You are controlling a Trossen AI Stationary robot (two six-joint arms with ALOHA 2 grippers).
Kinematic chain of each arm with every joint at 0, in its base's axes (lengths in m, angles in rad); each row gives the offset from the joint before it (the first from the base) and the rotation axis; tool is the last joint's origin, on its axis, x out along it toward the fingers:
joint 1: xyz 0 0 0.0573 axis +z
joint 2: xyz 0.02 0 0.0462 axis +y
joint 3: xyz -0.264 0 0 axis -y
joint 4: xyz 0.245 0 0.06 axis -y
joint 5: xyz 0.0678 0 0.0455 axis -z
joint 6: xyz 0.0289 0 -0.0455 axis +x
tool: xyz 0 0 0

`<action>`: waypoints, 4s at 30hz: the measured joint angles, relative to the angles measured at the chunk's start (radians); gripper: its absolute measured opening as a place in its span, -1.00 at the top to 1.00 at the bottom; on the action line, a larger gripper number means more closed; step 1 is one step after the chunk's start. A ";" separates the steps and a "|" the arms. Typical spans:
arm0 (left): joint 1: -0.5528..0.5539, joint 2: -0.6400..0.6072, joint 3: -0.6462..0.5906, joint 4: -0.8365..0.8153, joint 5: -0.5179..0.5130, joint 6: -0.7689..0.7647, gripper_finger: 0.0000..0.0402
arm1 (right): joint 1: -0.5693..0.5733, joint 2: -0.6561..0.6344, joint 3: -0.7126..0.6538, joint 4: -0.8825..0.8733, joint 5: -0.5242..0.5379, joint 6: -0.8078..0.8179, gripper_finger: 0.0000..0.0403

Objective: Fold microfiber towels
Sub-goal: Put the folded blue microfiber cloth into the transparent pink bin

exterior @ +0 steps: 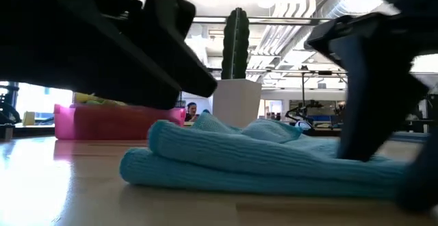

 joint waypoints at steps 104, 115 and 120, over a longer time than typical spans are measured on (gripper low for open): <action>0.895 -0.593 0.000 -0.283 -0.251 -0.689 1.00 | -0.124 -0.455 -0.001 -0.427 0.137 0.008 0.24; 0.909 -0.609 -0.001 -0.372 -0.370 -0.687 1.00 | -0.124 -0.455 -0.001 -0.458 0.136 0.008 0.24; 0.920 -0.609 -0.001 -0.273 -0.332 -0.749 1.00 | -0.124 -0.455 -0.001 -0.462 0.136 0.008 0.24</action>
